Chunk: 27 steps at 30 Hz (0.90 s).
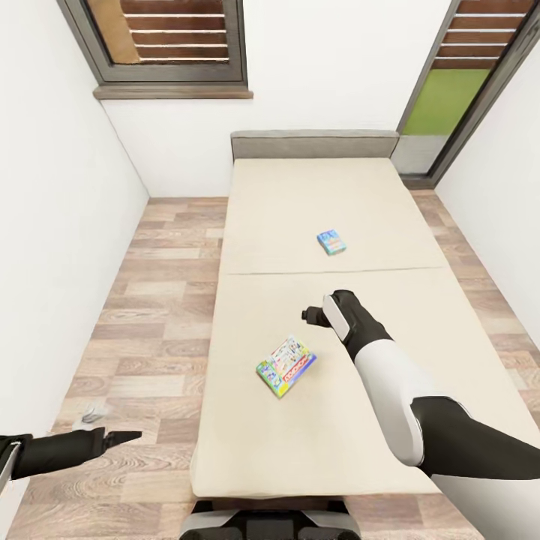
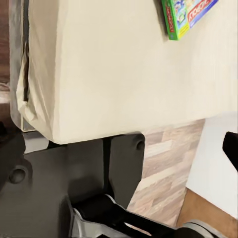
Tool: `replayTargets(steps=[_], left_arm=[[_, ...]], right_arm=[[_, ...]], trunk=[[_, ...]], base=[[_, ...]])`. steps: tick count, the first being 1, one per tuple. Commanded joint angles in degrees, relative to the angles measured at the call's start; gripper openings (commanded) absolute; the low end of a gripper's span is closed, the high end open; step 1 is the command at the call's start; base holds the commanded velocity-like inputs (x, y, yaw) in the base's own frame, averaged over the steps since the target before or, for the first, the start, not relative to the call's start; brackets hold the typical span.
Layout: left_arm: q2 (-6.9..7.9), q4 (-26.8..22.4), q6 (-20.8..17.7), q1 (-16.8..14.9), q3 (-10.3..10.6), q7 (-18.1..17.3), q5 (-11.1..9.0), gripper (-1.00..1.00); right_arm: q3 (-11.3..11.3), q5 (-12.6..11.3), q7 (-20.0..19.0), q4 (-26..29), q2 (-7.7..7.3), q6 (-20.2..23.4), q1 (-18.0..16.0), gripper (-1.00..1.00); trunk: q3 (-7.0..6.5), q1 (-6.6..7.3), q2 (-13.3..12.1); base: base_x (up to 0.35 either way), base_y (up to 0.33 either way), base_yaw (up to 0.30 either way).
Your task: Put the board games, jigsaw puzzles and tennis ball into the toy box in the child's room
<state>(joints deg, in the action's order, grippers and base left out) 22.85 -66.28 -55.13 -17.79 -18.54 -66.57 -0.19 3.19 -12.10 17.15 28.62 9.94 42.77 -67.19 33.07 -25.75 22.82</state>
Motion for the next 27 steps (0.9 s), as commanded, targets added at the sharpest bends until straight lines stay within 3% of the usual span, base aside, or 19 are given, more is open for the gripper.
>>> replayTargets(steps=[1, 4, 9, 14, 27], left_arm=[[0.99, 0.0, -0.4, 0.0, -0.8, -4.9, 0.1, 1.0], [2.53, 0.4, 0.8, 0.2, -2.5, -14.4, 0.3, 1.0], [3.68, 0.8, 4.3, 0.3, -5.2, -23.2, 0.5, 1.0], [3.96, 1.0, 5.6, 0.4, -6.3, -23.4, 0.5, 1.0], [4.05, 1.0, 6.1, 0.4, -6.7, -23.4, 0.5, 1.0]], right_arm=[[0.2, -0.6, 0.5, 0.1, 0.05, 0.1, 0.0, 1.0], [0.2, -0.7, 0.4, 0.4, 0.05, 0.2, 0.0, 1.0], [0.2, -0.9, 0.4, 1.4, 0.05, 0.9, 0.0, 1.0], [0.2, -1.0, 0.1, 3.9, 0.05, 3.0, 0.0, 1.0], [0.1, -1.1, -1.3, 7.1, 0.05, 5.0, 0.0, 1.0]], trunk=[[0.18, -0.03, 0.1], [0.46, -0.03, 0.1], [0.93, -0.03, 0.1], [1.4, -0.03, 0.1], [2.63, -0.03, 0.1]], base=[[0.0, 0.0, 0.0], [0.0, 0.0, 0.0], [0.0, 0.0, 0.0], [0.0, 0.0, 0.0], [0.0, 0.0, 0.0]])
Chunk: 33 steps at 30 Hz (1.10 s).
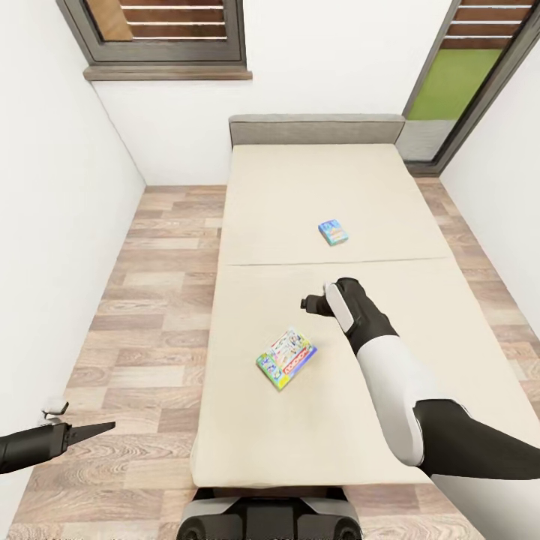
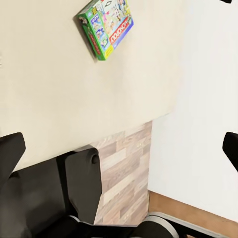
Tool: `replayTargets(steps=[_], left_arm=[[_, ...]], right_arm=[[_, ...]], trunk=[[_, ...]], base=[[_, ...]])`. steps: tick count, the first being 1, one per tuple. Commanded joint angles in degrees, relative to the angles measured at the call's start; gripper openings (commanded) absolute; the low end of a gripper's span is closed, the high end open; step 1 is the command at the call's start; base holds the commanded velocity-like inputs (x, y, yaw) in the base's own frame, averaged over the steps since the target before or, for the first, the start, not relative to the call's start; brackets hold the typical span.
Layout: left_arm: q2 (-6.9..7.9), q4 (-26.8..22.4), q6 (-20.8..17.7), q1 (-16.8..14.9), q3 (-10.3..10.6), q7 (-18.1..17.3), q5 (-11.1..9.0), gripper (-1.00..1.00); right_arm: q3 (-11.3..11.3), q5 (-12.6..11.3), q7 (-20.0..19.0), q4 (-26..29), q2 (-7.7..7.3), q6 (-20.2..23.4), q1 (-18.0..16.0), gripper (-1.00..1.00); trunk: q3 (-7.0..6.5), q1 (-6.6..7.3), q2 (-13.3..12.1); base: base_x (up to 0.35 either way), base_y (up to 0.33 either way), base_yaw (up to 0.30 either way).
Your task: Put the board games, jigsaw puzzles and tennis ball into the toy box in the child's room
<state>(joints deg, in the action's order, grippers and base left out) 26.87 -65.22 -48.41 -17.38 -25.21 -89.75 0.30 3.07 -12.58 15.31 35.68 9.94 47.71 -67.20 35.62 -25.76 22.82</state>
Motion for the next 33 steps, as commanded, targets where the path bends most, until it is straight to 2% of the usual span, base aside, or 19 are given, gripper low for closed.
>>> replayTargets(steps=[1, 27, 33], left_arm=[[0.02, 0.0, -0.6, 0.0, 0.0, -0.2, 0.0, 1.0], [-0.15, 0.0, -0.5, 0.0, 0.1, -0.2, 0.1, 1.0], [-0.16, 0.0, -0.5, 0.0, 0.1, -0.2, 0.1, 1.0]], right_arm=[[0.2, -0.6, 0.5, 0.1, 0.05, 0.1, 0.0, 1.0], [0.1, -0.6, -1.5, 0.2, 0.05, 0.1, 0.0, 1.0], [0.0, -0.7, -1.6, 1.3, 0.05, 0.2, -0.9, 1.0]], trunk=[[0.17, -0.03, 0.1], [2.63, -0.03, 0.1], [3.19, -0.03, 0.1]], base=[[0.0, 0.0, 0.0], [0.0, 0.0, 0.0], [0.0, 0.0, 0.0]])
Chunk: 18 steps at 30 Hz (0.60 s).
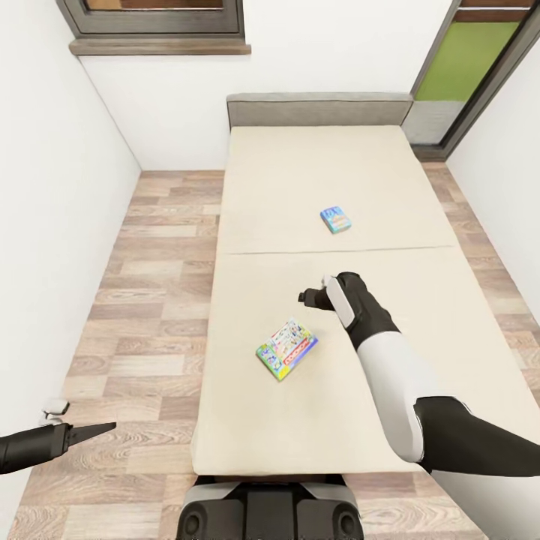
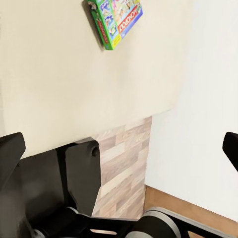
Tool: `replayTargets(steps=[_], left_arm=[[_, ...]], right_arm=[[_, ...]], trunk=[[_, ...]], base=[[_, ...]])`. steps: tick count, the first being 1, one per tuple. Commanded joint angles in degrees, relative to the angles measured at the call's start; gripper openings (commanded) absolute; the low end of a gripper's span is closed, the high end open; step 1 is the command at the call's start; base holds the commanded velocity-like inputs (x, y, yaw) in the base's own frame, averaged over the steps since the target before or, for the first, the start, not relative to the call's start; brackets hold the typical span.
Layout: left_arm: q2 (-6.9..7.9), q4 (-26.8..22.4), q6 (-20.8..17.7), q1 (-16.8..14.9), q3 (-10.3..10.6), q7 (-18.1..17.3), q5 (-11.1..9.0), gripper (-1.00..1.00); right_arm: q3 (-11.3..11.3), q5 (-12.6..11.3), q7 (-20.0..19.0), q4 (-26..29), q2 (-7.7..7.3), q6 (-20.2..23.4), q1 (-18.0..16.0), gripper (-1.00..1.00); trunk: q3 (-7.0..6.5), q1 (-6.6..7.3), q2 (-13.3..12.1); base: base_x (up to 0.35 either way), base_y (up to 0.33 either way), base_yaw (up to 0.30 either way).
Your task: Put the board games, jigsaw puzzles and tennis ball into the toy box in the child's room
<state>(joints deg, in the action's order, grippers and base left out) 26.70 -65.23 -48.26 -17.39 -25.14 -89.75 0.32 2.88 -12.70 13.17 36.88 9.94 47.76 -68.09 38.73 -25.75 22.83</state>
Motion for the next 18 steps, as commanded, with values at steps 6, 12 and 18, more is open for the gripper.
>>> replayTargets(steps=[6, 12, 18], left_arm=[[-0.11, 0.0, -0.6, 0.0, 0.1, -0.2, 0.1, 1.0], [-0.15, 0.0, -0.6, 0.0, 0.1, -0.2, 0.1, 1.0], [-0.2, 0.0, -0.6, 0.0, 0.2, -0.2, 0.1, 1.0]], right_arm=[[0.2, -0.7, 0.5, 1.1, 0.05, 1.9, -2.4, 1.0], [0.2, -0.7, 0.5, 1.3, 0.05, 3.3, -3.9, 1.0], [0.2, -0.7, 0.4, 1.3, 0.05, 3.5, -4.2, 1.0]], trunk=[[0.64, -0.03, 0.1], [1.21, -0.03, 0.1], [1.77, -0.03, 0.1]], base=[[0.0, 0.0, 0.0], [0.0, 0.0, 0.0], [0.0, 0.0, 0.0]])
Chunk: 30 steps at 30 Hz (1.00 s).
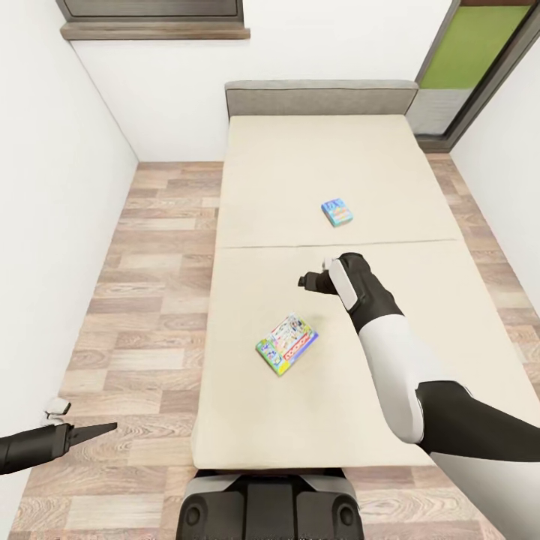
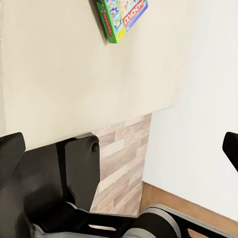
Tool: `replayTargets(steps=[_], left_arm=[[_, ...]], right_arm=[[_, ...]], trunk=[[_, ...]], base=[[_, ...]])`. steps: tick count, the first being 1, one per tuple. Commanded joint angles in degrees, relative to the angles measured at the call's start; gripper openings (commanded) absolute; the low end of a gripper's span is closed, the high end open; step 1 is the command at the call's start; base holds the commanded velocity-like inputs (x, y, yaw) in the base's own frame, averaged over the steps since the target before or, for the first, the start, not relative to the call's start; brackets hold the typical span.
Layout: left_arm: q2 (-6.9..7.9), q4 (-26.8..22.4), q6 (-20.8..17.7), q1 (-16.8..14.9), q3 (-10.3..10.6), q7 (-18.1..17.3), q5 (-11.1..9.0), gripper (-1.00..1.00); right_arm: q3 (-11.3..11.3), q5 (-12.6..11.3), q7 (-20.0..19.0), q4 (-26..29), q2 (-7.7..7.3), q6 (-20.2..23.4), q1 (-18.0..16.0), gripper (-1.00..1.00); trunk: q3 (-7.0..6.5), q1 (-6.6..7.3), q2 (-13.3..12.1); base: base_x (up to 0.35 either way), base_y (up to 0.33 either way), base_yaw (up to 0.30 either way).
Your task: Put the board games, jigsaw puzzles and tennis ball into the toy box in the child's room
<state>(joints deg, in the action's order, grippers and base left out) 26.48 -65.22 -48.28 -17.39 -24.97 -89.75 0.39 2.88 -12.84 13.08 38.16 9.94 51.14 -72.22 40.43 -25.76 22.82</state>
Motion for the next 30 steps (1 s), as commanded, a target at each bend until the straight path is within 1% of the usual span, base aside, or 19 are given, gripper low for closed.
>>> replayTargets(steps=[1, 30], left_arm=[[0.0, 0.0, -0.6, 0.0, 0.0, -0.3, 0.0, 1.0], [0.05, 0.0, -0.7, 0.0, 0.0, -0.3, 0.0, 1.0]], right_arm=[[0.2, -0.6, 0.5, 0.0, 0.05, 0.1, -0.1, 1.0], [0.2, -0.6, 0.2, -0.1, 0.05, -0.4, 0.0, 1.0]], trunk=[[0.17, -0.03, 0.1], [2.9, -0.03, 0.1]], base=[[0.0, 0.0, 0.0], [0.0, 0.0, 0.0]])
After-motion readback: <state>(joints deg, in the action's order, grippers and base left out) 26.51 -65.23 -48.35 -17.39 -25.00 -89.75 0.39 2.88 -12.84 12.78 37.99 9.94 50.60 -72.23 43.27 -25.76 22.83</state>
